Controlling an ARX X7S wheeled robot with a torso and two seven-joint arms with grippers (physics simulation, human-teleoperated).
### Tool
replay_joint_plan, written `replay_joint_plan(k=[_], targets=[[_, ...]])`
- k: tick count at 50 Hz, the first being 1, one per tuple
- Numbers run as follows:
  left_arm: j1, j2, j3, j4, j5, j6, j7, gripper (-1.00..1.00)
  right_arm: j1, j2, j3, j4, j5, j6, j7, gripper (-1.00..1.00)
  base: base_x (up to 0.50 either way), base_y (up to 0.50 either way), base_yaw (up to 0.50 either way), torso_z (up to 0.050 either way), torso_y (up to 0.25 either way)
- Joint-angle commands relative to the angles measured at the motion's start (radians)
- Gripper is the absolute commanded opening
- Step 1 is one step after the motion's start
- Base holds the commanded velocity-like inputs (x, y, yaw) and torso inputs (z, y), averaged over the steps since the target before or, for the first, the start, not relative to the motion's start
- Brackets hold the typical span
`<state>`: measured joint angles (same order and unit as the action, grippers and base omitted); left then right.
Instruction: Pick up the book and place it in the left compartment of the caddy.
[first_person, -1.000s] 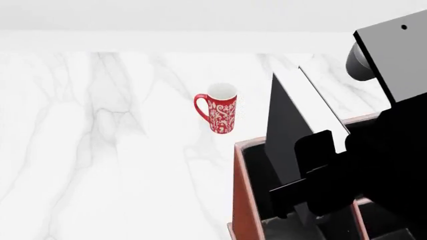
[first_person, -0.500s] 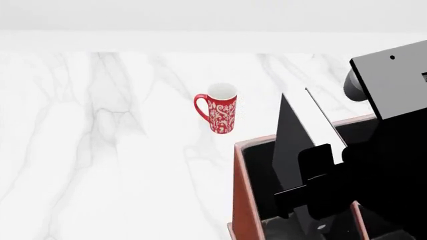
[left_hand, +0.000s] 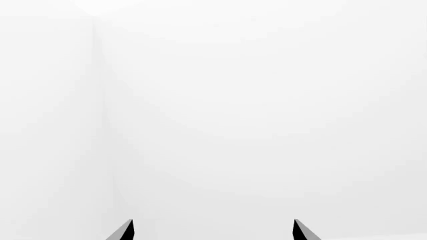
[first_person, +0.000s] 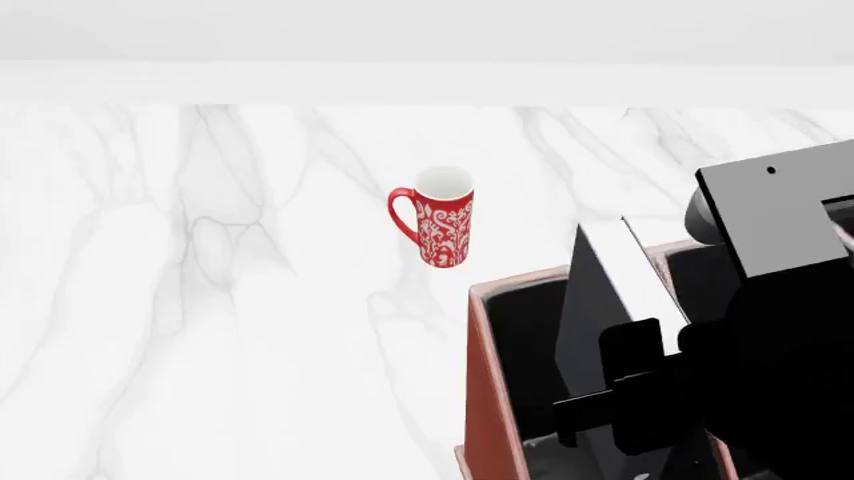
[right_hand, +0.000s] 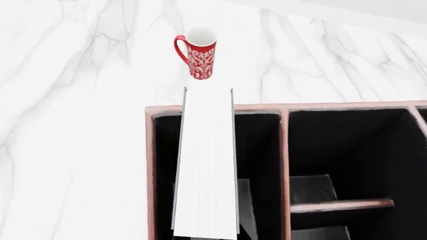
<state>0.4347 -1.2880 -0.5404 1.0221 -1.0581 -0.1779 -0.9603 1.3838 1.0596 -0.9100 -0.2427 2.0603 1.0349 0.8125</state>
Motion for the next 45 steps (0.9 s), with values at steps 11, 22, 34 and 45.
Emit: replay_joint_plan(k=[11,22,34,45], targets=[[0.006,0.0,-0.006,0.003,0.001,0.001,0.0,1.0,-0.065,-0.003,0.017,0.012,-0.129,-0.06,-0.058,-1.0,0.0,0.0,0.0,0.0,0.001],[0.005,-0.008,-0.002,0.001,-0.001,0.005,-0.005,1.0,-0.094,-0.007,0.013,0.014,-0.164,-0.084,-0.071,-1.0,0.0,0.0,0.0,0.001,0.002],[0.01,-0.002,-0.013,0.001,-0.004,0.003,0.0,1.0,-0.125,-0.009,0.01,0.01,-0.202,-0.113,-0.083,-1.0,0.0,0.0,0.0,0.0,0.001],[0.013,-0.002,-0.014,0.004,-0.001,0.003,-0.002,1.0,-0.147,-0.011,0.004,0.005,-0.228,-0.124,-0.101,-1.0,0.0,0.0,0.0,0.0,0.001]])
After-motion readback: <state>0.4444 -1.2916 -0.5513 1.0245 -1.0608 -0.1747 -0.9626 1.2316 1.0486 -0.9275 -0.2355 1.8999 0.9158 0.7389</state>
